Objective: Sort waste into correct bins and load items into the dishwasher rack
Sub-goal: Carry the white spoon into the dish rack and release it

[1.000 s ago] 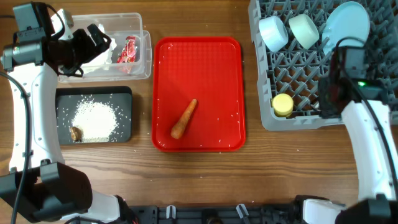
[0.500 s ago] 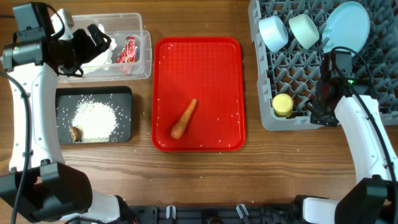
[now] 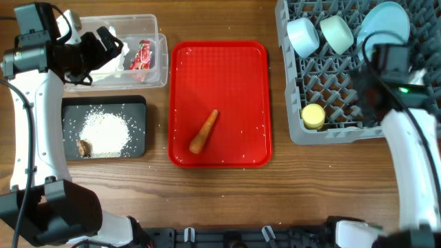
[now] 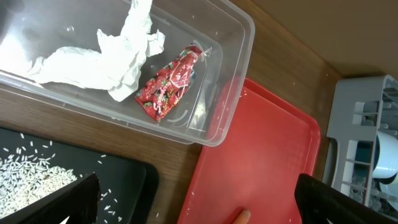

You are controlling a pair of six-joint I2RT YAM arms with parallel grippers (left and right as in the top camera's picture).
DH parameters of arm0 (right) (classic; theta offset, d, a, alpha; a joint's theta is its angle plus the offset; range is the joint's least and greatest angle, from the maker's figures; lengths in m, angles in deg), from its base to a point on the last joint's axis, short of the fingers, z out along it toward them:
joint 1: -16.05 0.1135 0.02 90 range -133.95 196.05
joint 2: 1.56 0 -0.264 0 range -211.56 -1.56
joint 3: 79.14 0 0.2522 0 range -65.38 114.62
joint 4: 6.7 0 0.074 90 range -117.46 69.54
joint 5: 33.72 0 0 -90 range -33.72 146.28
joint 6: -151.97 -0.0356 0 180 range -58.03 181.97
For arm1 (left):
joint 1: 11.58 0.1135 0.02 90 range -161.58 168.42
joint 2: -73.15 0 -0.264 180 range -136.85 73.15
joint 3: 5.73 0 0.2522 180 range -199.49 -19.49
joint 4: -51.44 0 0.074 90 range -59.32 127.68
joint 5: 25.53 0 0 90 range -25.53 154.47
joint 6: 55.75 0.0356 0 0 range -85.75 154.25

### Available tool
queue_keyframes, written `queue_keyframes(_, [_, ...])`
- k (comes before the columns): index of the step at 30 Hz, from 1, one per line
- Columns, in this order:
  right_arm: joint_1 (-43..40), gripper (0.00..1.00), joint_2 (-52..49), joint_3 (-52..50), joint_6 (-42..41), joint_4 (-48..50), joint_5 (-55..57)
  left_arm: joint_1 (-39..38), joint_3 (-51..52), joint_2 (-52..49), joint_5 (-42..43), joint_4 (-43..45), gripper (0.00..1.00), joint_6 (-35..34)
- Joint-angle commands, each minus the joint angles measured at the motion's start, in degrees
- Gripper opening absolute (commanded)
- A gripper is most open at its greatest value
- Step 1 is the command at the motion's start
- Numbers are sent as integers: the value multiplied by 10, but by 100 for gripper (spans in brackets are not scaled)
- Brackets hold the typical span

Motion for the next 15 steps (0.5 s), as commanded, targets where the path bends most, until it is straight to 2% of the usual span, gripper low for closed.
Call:
queue_keyframes(1, [0,100,85,55,320,30,-146,1,-3,0,-1,1,100,2])
queue_keyframes(5, [4,100,134,55,534,30,-416,1,-3,0,-1,1,100,2])
queue_keyframes(7, [10,100,141,55,571,9,-484,1,-3,0,-1,1,100,2])
queue_keyframes(11, [15,100,129,50,573,-10,-421,1,-3,0,-1,2,100,2])
queue_keyframes(15, [15,100,108,50,553,-47,-359,2,-3,0,-1,43,100,2])
